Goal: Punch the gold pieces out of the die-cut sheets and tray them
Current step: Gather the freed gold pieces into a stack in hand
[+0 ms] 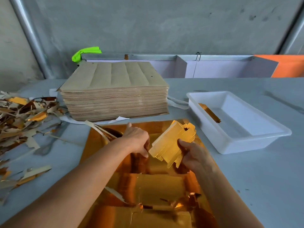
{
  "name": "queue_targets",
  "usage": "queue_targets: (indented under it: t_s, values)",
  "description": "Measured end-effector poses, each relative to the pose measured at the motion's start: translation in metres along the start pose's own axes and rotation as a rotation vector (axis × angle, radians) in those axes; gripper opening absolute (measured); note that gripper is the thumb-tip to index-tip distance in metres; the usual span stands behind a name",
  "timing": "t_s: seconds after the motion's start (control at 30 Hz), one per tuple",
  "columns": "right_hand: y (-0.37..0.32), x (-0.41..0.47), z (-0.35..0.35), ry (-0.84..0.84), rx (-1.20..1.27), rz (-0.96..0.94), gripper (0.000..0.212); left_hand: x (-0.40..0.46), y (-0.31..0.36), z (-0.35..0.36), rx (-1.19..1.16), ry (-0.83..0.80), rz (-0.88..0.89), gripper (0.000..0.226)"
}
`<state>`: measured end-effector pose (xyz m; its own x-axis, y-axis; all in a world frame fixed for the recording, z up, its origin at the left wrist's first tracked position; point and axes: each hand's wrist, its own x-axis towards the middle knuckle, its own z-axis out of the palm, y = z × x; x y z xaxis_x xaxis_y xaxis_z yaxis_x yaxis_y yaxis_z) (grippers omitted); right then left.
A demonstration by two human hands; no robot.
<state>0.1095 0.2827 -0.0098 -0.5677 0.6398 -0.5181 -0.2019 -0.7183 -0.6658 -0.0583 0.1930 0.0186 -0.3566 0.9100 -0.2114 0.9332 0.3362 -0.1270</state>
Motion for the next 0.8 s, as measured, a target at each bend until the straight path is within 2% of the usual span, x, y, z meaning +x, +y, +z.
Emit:
queue_targets:
  t_s: [0.07,0.2,0.33,0.57,0.7,0.8]
  values:
    - [0.003,0.0,-0.003,-0.013,0.0,-0.005,0.02,-0.002,0.001,-0.001,-0.001,-0.009,0.041,0.03]
    - [0.008,0.002,-0.01,-0.008,0.033,0.006,0.023,-0.01,0.004,0.003,-0.045,-0.062,0.08,0.039]
    - [0.007,0.002,-0.012,-0.023,0.133,-0.003,0.02,-0.013,0.003,0.009,-0.124,-0.047,0.087,0.045]
    - [-0.004,-0.007,-0.016,-0.128,0.161,-0.079,0.024,-0.014,-0.004,0.014,-0.325,0.024,0.008,0.028]
    - [-0.01,-0.012,-0.022,-0.151,0.192,-0.077,0.026,-0.017,-0.012,0.015,-0.299,0.136,0.018,0.015]
    - [-0.012,-0.014,-0.028,-0.138,0.217,-0.087,0.021,-0.022,-0.016,0.015,-0.294,0.155,0.004,0.01]
